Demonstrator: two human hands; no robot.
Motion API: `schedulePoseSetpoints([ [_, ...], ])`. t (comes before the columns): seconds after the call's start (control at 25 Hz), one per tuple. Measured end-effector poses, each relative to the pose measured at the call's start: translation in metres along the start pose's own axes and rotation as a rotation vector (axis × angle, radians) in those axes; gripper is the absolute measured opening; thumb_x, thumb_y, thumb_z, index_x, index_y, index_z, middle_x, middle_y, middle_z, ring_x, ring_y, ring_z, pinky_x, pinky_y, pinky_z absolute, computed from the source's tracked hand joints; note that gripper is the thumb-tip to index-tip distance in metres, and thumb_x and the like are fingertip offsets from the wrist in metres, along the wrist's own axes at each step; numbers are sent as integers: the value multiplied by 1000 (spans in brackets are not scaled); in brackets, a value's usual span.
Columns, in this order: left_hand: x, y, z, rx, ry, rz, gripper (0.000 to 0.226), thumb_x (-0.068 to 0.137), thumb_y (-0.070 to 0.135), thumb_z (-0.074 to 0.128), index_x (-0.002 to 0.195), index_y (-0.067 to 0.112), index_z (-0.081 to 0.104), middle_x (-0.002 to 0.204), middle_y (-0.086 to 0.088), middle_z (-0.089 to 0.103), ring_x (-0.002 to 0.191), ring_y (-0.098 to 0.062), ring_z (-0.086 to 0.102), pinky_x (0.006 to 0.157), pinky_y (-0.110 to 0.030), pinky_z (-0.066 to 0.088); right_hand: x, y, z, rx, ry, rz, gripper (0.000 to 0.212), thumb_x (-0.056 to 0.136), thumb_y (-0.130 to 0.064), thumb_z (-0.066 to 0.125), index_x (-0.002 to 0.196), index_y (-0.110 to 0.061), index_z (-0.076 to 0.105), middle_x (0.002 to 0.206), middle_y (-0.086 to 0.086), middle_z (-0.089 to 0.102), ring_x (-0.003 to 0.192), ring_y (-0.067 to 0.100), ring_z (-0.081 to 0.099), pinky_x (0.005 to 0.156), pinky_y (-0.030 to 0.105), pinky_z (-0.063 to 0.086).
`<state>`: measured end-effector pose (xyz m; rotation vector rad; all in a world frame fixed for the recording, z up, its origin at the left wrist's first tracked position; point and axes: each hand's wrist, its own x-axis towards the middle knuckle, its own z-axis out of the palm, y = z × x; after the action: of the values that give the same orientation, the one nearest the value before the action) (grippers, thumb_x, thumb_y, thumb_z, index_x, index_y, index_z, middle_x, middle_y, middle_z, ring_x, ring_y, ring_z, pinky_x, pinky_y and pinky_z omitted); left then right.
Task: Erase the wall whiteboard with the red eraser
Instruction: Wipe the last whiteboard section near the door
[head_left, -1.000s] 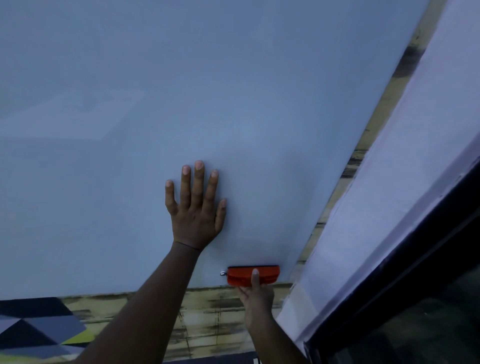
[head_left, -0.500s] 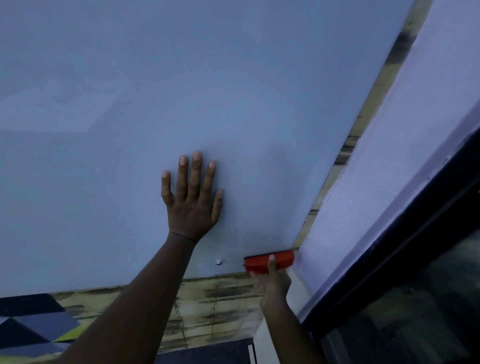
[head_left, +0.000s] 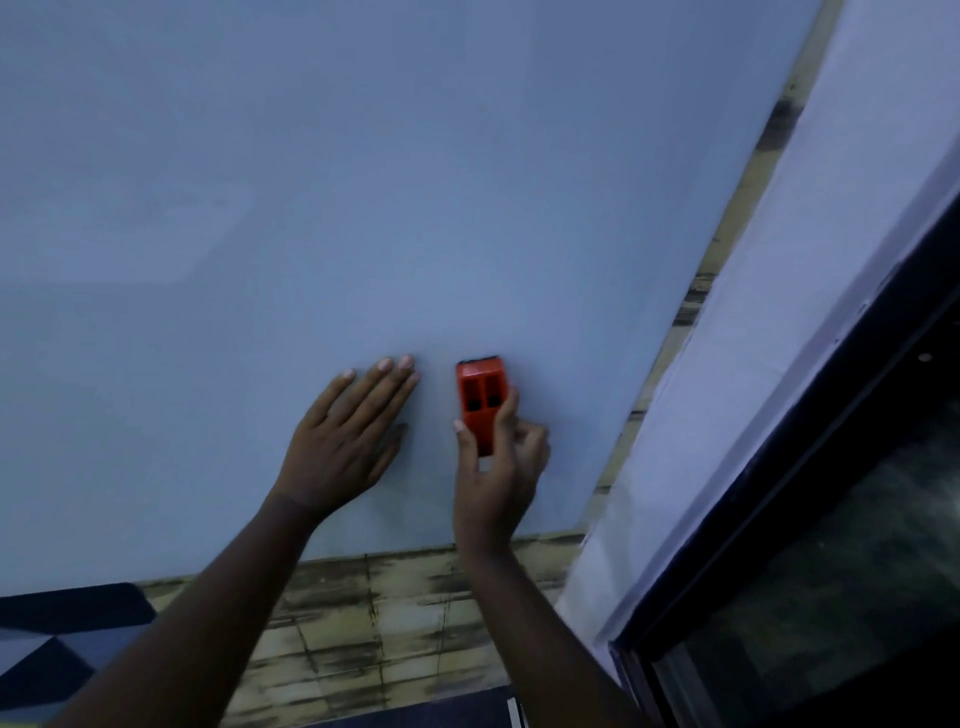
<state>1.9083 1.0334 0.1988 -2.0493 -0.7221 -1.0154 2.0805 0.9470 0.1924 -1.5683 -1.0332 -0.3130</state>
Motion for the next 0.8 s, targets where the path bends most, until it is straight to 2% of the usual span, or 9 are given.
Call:
schedulePoseSetpoints([
  [0.08,-33,-34,-17,48,-18,35,67,104,33,65,161,6,42,168,-9,40,153,-25,43,122,-48,38,-28,-9,16,-155,-162,-179,70,90,-43,72,154,-30,47,104,9,53,92,32,52,79,42,45],
  [0.2,-79,-71,-40,138,-78,42,67,104,34,68,160,7,44,168,-10,40,150,-28,48,116,-54,43,-62,-11,39,-319,-363,-393,75,88,-44,75,155,-41,41,101,10,60,85,32,54,71,43,46],
  [0.32,-108,-70,-45,120,-149,-59,64,106,31,65,162,12,41,171,-11,35,155,-28,39,118,-61,39,-88,-10,51,-366,-457,-499,64,97,-30,71,153,-43,43,98,8,61,80,29,54,71,43,47],
  [0.4,-115,-63,-45,98,-174,-117,62,106,30,63,162,14,42,171,-12,34,155,-30,37,119,-63,35,-95,-5,56,-411,-509,-605,52,103,-18,57,148,-42,49,99,8,63,78,28,56,71,42,50],
  [0.48,-120,-58,-45,108,-187,-176,58,107,28,62,161,16,44,168,-14,37,151,-34,40,117,-63,35,-94,9,60,-415,-536,-696,46,104,-17,48,144,-39,55,105,9,65,79,28,59,71,40,51],
  [0.6,-131,-47,-45,106,-230,-264,56,105,29,61,159,21,49,162,-17,44,140,-39,48,107,-60,39,-96,30,57,-454,-586,-859,43,102,-21,46,142,-34,55,116,10,63,87,29,58,74,42,51],
  [0.68,-135,-37,-51,40,-279,-309,58,103,31,55,160,23,46,156,-19,48,131,-41,51,100,-60,41,-98,37,52,-449,-643,-868,40,99,-23,48,136,-31,59,113,9,62,90,29,58,72,41,51],
  [0.76,-137,-31,-59,-13,-343,-334,59,101,33,49,159,21,46,148,-19,54,126,-40,54,97,-60,40,-100,44,39,-482,-743,-792,42,88,-28,64,131,-27,62,109,7,60,92,27,60,68,38,51],
  [0.8,-137,-28,-62,-28,-373,-346,59,101,33,48,158,19,48,144,-18,57,125,-39,56,98,-59,40,-100,51,29,-507,-789,-760,51,81,-34,75,129,-24,61,107,5,60,91,25,61,66,37,52],
])
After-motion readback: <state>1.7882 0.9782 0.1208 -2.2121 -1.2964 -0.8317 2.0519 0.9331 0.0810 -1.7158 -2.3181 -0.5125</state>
